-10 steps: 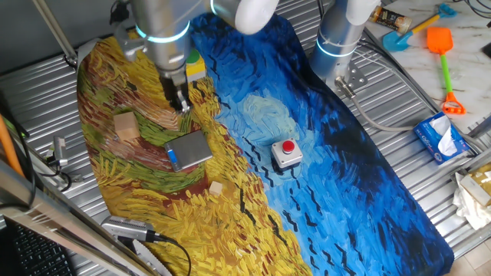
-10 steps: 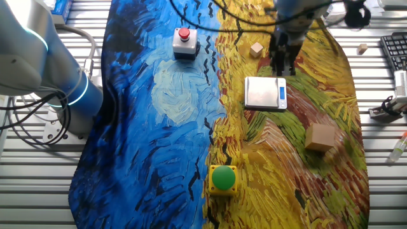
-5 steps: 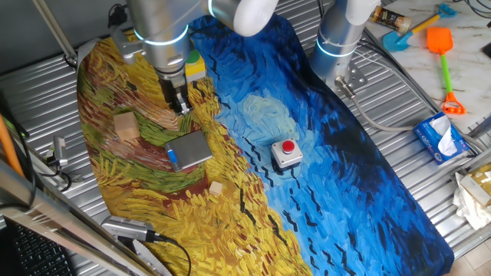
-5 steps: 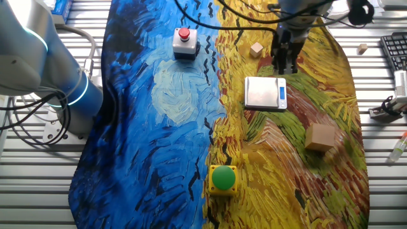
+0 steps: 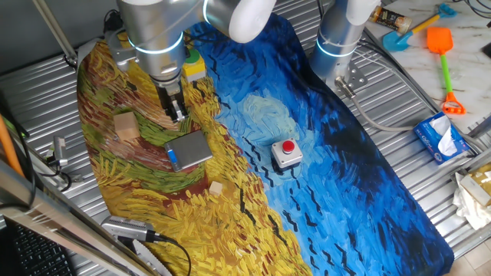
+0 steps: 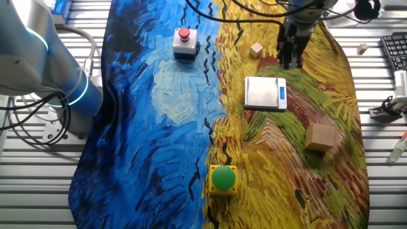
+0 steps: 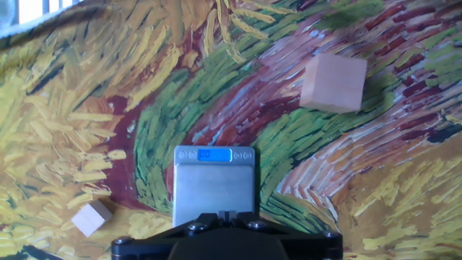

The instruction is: Place the block on the scale

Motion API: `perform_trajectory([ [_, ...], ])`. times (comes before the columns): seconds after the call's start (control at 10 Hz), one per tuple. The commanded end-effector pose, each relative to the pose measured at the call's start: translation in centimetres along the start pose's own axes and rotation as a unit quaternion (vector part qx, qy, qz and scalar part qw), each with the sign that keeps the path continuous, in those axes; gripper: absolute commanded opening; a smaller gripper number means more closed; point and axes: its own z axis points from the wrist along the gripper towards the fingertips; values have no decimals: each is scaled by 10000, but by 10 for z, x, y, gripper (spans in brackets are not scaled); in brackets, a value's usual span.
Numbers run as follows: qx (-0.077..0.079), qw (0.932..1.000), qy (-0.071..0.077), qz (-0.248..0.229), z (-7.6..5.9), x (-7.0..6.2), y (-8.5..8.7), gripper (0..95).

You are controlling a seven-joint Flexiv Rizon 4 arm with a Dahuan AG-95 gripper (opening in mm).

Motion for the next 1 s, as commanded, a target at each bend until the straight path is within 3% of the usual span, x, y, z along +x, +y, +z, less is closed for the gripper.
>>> perform_trajectory([
  [0.1, -6, 10000, -13, 13, 0, 1, 0, 0],
  [1.0, -9, 10000, 6, -18, -1, 1, 0, 0],
])
